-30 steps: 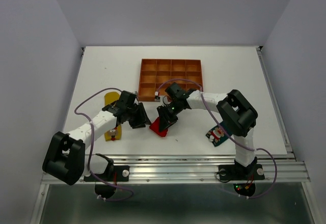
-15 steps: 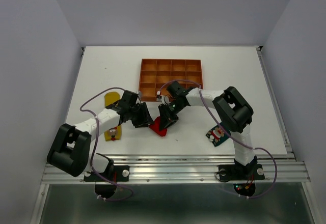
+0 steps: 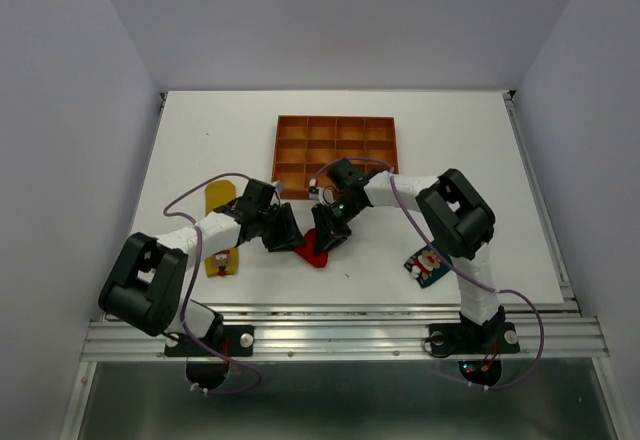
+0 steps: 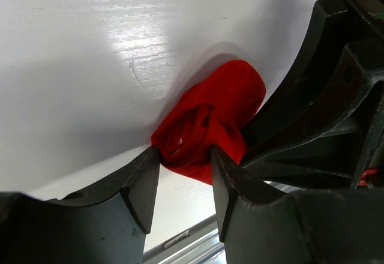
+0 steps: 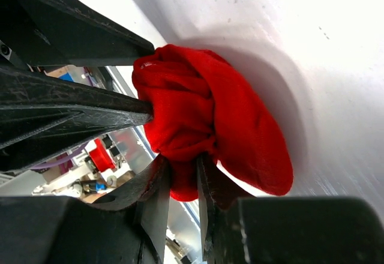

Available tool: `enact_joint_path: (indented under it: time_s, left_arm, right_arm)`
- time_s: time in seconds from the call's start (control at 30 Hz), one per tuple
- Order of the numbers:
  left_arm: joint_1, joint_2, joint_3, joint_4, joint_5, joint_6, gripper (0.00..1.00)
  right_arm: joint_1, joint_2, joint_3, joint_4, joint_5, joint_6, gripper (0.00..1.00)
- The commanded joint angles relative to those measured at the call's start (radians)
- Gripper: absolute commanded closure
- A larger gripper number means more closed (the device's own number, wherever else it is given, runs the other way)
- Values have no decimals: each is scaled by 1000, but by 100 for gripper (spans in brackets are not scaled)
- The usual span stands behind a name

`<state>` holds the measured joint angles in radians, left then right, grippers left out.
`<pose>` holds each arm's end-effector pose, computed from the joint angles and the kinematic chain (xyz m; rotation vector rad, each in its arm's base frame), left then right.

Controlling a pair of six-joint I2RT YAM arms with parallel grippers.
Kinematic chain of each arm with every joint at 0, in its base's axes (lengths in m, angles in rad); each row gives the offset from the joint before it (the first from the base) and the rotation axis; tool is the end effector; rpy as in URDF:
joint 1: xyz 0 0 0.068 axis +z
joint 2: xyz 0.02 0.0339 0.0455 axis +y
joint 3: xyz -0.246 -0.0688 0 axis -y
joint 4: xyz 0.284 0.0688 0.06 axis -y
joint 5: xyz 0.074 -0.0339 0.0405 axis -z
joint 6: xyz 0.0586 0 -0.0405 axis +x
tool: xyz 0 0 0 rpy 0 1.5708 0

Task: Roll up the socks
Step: Pick up the sock at the center of the board.

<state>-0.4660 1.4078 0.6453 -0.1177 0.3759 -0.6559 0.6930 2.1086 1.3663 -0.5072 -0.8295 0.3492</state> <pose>0.2662 -0.1579 0.1044 -0.0694 2.6059 -0.9165 0.3045 0.3091 0.0693 0.6556 -2.6434 -1.2565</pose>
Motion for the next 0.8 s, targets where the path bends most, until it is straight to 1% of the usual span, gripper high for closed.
enact_joint_path:
  time_s: [0.0,0.13,0.17,0.23,0.3,0.33,0.4,0.43,0.47,0.5,0.53,0.7,0.77]
  left_arm:
    - [-20,23,-3,16,17,16,50]
    - [-25,42,1,27,15,13,51]
    - [-28,49,2,30,12,9,53]
    - [-28,57,2,33,8,3,57]
    - [-33,72,2,33,0,-4,66]
    - [-34,75,4,29,-14,-11,75]
    - [-34,88,8,15,-47,-19,85]
    - [-37,91,14,-2,-58,-21,92]
    - [-40,95,19,-14,-72,-19,94]
    - [-45,100,24,-23,-86,-19,94]
    - [-48,103,28,-45,-113,-21,96]
    - [-83,125,73,-111,-190,-28,99]
    - [-91,125,82,-126,-212,-37,99]
  right_arm:
    - [-10,33,20,-1,141,-4,91]
    - [-10,31,25,-1,159,-15,88]
    - [-10,31,25,1,159,-18,85]
    - [-10,30,27,-1,162,-19,84]
    - [-10,28,25,-1,170,-24,82]
    - [-10,24,24,-2,187,-27,81]
    - [-10,19,25,-4,204,-35,78]
    - [-10,8,25,-4,210,-41,75]
    - [-10,2,25,-4,213,-47,73]
    - [-10,-4,30,-4,217,-58,67]
    - [-10,-21,31,-2,224,-65,66]
    - [-10,-90,45,18,243,-110,53]
    - [0,-128,42,25,294,-131,52]
